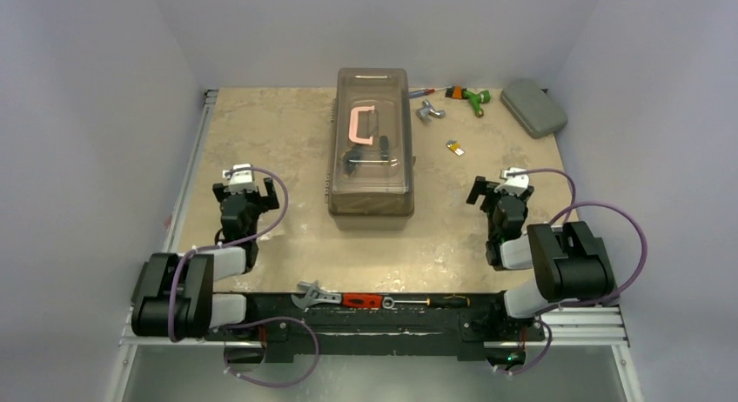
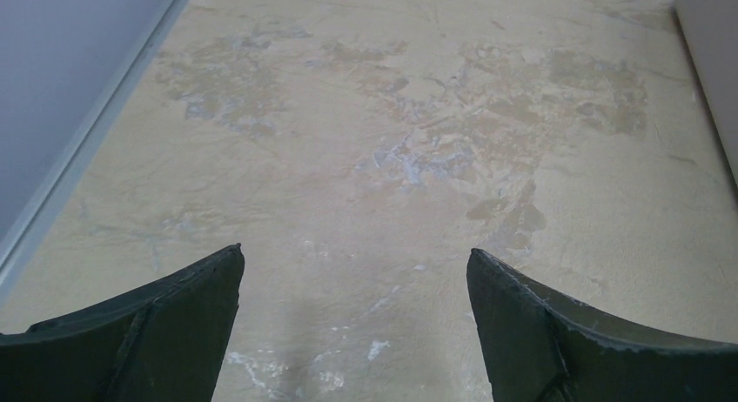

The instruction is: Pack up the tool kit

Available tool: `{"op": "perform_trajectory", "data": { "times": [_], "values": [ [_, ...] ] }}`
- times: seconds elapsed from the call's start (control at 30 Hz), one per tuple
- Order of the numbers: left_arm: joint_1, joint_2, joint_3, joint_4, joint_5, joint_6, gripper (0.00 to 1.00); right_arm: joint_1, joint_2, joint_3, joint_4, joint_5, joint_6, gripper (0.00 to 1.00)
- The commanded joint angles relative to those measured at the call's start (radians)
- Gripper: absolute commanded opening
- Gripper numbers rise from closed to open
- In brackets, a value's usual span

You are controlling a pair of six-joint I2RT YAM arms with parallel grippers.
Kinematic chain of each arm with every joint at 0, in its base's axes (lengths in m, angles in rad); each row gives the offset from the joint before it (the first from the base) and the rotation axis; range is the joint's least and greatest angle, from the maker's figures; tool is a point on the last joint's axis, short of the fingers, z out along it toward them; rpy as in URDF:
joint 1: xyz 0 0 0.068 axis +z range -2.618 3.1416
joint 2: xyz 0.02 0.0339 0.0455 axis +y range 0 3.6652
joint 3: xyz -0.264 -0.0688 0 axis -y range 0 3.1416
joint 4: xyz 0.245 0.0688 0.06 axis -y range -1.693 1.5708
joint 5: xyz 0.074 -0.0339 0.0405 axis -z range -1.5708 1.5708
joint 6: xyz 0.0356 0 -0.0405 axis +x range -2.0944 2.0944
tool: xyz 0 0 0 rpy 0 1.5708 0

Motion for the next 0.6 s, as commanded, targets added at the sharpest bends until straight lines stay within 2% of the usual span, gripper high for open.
{"op": "perform_trajectory", "data": {
  "times": [0.0,0.1,0.17,0.57],
  "values": [
    [0.01,0.127,0.03,0.26,0.139,0.054,0.99,-0.001,-0.005,0.151,-0.105,-0.065,-0.05,0.99],
    [0.01,0.107,0.126,0.044,0.081,0.031,0.98,-0.002,0.005,0.15,-0.065,-0.11,-0.065,0.99],
    [0.002,0.111,0.102,0.102,0.074,0.036,1.0,-0.002,-0.006,0.157,-0.101,-0.111,-0.066,0.99],
    [-0.002,0.115,0.12,0.07,0.063,0.034,1.0,-0.002,0.004,0.151,-0.071,-0.113,-0.065,0.99]
  ]
}}
